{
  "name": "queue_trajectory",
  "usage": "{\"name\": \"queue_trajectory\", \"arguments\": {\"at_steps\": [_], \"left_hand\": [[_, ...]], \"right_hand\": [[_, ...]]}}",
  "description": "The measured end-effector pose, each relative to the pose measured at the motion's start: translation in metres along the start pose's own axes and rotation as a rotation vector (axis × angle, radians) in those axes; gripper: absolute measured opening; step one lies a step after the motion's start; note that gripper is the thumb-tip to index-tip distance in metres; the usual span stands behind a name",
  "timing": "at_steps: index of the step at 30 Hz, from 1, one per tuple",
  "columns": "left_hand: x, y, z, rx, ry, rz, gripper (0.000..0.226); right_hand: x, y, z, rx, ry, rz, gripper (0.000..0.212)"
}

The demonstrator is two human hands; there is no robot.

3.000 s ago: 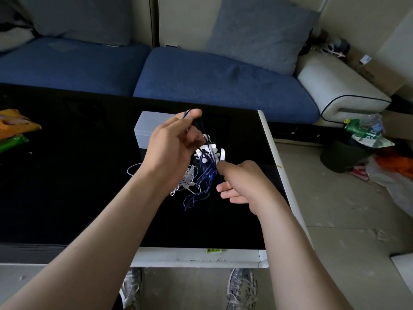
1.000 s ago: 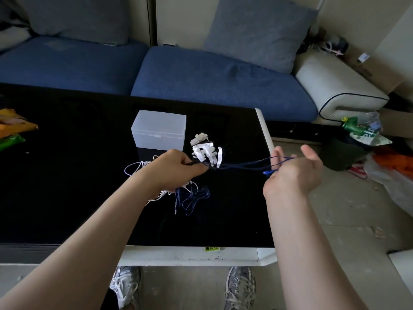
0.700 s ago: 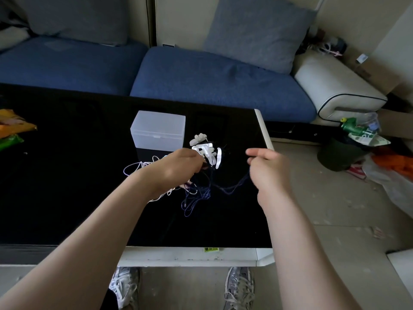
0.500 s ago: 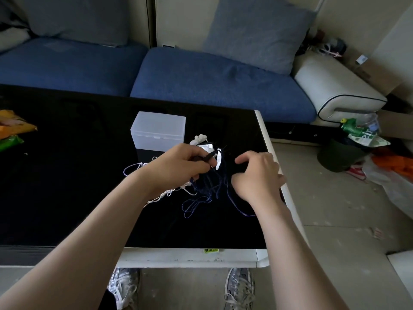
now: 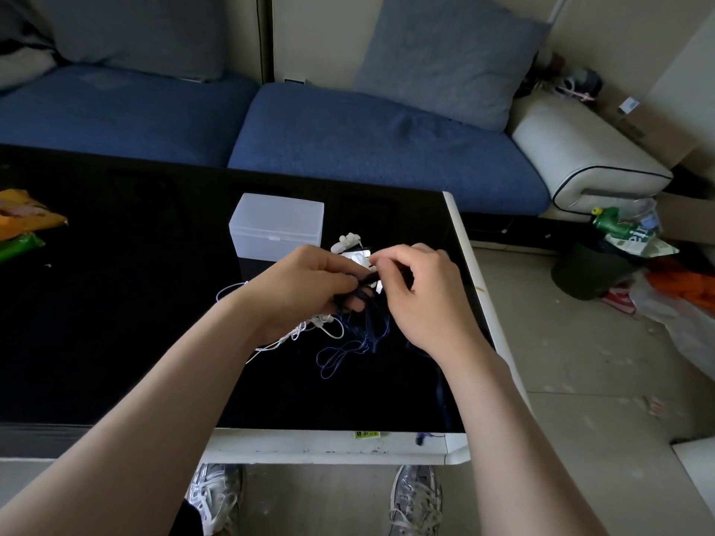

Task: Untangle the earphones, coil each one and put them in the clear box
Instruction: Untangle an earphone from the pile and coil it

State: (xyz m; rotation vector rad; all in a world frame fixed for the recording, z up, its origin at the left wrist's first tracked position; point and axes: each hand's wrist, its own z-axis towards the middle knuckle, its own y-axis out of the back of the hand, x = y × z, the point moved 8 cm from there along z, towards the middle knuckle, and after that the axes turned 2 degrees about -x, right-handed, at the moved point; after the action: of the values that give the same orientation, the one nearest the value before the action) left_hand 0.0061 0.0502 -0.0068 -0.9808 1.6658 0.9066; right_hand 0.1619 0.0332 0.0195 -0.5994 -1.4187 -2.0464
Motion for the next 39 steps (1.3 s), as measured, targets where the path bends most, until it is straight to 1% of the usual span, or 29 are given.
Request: {"name": "queue_trajectory", "arguments": {"at_steps": [2, 4, 6, 8, 12, 15, 17, 21, 23, 25, 26, 27, 29, 30, 32, 34, 35, 37, 39], "left_hand": [[0.003, 0.009, 0.002, -0.101, 0.033, -0.043, 0.026], [0.007, 0.023, 0.004, -0.262, 0.042, -0.094, 0.020], [0.006, 0.038, 0.002, -0.431, 0.002, -0.056, 0.018], [0.005, 0.043, 0.001, -0.516, -0.021, -0.018, 0.017], [0.005, 0.040, 0.006, -0.507, -0.063, 0.061, 0.018], [0.000, 0.040, 0.005, -0.547, -0.124, 0.226, 0.019], [-0.004, 0.040, 0.002, -0.567, -0.155, 0.287, 0.019], [-0.007, 0.040, 0.003, -0.523, -0.165, 0.163, 0.018], [-0.008, 0.035, 0.003, -0.466, -0.147, 0.070, 0.015], [-0.010, 0.028, 0.003, -0.387, -0.132, 0.004, 0.011], [-0.011, 0.025, 0.003, -0.354, -0.127, -0.021, 0.010], [-0.011, 0.023, 0.003, -0.328, -0.119, -0.046, 0.010], [-0.010, 0.020, 0.004, -0.286, -0.096, -0.083, 0.008], [-0.009, 0.018, 0.005, -0.267, -0.085, -0.080, 0.009], [-0.006, 0.014, 0.006, -0.244, -0.053, -0.006, 0.013], [0.001, 0.015, 0.007, -0.247, -0.006, 0.103, 0.015], [0.005, 0.017, 0.007, -0.256, 0.022, 0.148, 0.018], [0.011, 0.024, 0.006, -0.287, 0.059, 0.256, 0.026], [0.012, 0.031, 0.003, -0.336, 0.056, 0.445, 0.031]], "right_hand": [[0.002, 0.003, -0.001, -0.032, 0.007, -0.069, 0.020], [0.004, 0.008, -0.001, -0.068, 0.001, -0.076, 0.017], [0.007, 0.012, -0.001, -0.089, 0.003, -0.050, 0.017], [0.011, 0.010, -0.001, -0.070, -0.012, -0.023, 0.017], [0.002, 0.005, 0.001, -0.003, -0.124, 0.025, 0.013], [-0.001, -0.004, 0.000, 0.166, -0.202, 0.145, 0.018], [-0.001, -0.010, -0.004, 0.275, -0.255, 0.201, 0.023], [-0.002, -0.014, -0.009, 0.346, -0.354, 0.276, 0.032], [-0.003, -0.015, -0.012, 0.361, -0.423, 0.326, 0.033], [-0.004, -0.016, -0.014, 0.391, -0.439, 0.328, 0.046], [-0.005, -0.016, -0.013, 0.386, -0.425, 0.330, 0.049], [-0.006, -0.015, -0.012, 0.357, -0.411, 0.344, 0.041], [-0.011, -0.010, -0.008, 0.240, -0.418, 0.406, 0.014], [-0.014, -0.007, -0.006, 0.166, -0.440, 0.448, 0.008], [-0.021, -0.001, -0.003, 0.023, -0.474, 0.554, 0.009], [-0.021, 0.007, 0.000, -0.079, -0.465, 0.643, 0.011], [-0.020, 0.011, 0.001, -0.108, -0.438, 0.649, 0.013], [-0.017, 0.019, 0.003, -0.162, -0.354, 0.623, 0.023], [-0.014, 0.028, 0.004, -0.226, -0.305, 0.605, 0.029]]}}
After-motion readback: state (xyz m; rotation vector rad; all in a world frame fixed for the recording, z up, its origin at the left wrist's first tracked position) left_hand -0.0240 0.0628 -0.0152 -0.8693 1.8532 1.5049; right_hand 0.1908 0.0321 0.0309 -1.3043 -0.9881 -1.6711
